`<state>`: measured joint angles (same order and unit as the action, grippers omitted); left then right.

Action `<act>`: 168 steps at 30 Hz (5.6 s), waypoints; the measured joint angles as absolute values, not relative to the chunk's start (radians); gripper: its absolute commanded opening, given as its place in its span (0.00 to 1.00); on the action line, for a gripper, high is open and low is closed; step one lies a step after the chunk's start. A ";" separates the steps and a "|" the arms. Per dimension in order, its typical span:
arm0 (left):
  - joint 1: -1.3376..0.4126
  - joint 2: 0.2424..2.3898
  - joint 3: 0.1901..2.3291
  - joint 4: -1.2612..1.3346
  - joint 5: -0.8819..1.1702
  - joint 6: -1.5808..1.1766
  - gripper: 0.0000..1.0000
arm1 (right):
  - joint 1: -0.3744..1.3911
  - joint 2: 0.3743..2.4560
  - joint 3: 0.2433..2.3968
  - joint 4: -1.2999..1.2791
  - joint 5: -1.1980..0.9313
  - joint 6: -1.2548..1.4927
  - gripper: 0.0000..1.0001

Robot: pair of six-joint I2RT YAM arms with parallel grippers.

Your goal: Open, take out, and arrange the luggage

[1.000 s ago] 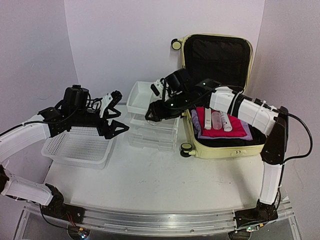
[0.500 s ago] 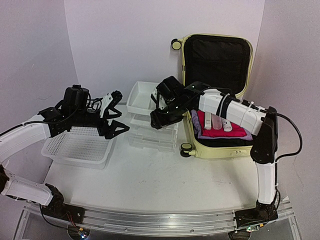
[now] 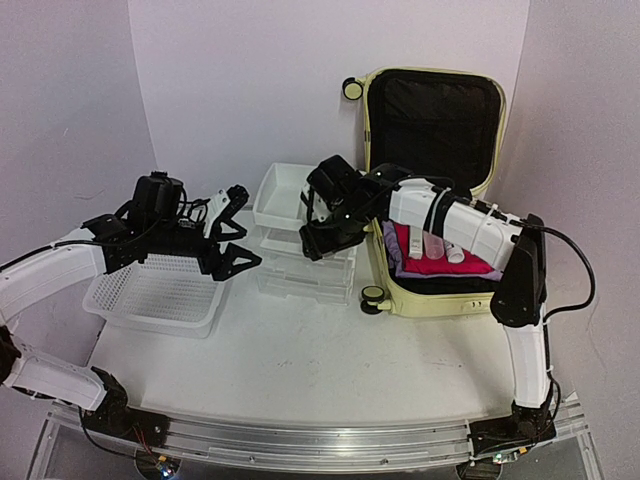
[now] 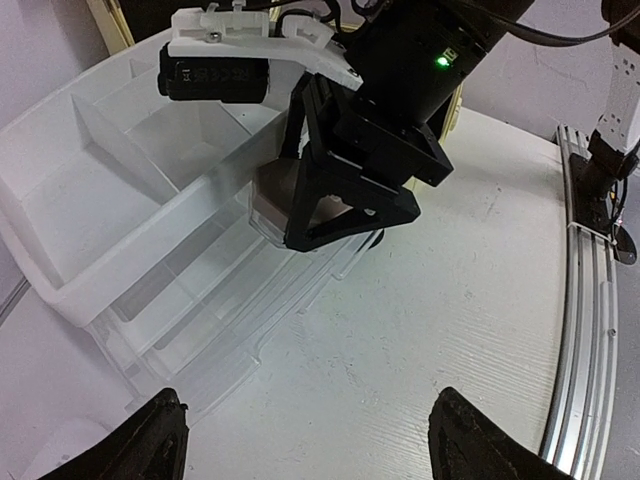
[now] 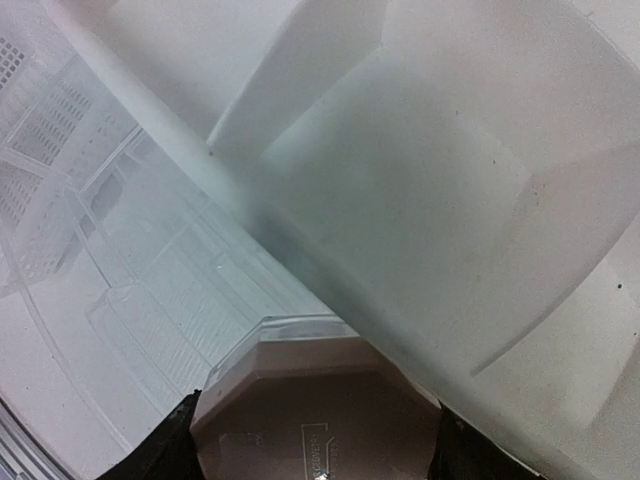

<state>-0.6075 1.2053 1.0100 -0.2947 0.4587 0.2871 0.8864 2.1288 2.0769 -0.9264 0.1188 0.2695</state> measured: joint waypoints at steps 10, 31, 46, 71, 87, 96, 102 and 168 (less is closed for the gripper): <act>-0.607 1.241 1.011 -0.295 0.480 0.286 0.76 | 0.886 2.129 2.114 -0.966 0.117 0.262 0.81; -0.799 1.534 1.047 -0.103 0.356 0.223 0.15 | 0.723 1.531 1.570 -0.877 0.243 0.247 0.90; -0.802 1.733 1.203 0.002 0.112 0.224 0.19 | 0.657 1.288 1.297 -0.871 0.286 0.286 0.91; -0.802 1.745 1.164 0.010 0.249 0.409 0.84 | 0.657 1.290 1.287 -0.863 0.282 0.290 0.92; -0.802 1.872 1.304 -0.162 0.270 0.652 0.72 | 0.651 1.309 1.287 -0.863 0.281 0.287 0.96; -0.800 1.844 1.283 -0.199 0.295 0.649 0.62 | 0.495 1.479 1.315 -0.856 0.160 0.295 0.94; -0.800 1.787 1.227 -0.214 0.319 0.614 0.60 | 0.374 1.698 1.439 -0.850 0.080 0.318 0.83; -0.800 1.224 1.068 -0.256 0.243 0.390 0.77 | 0.327 1.612 1.520 -0.783 -0.152 0.122 0.37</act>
<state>-0.7998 1.2240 1.0679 -0.2562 0.2428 0.3897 0.3267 1.6115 1.5200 -0.7834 -0.1520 0.1219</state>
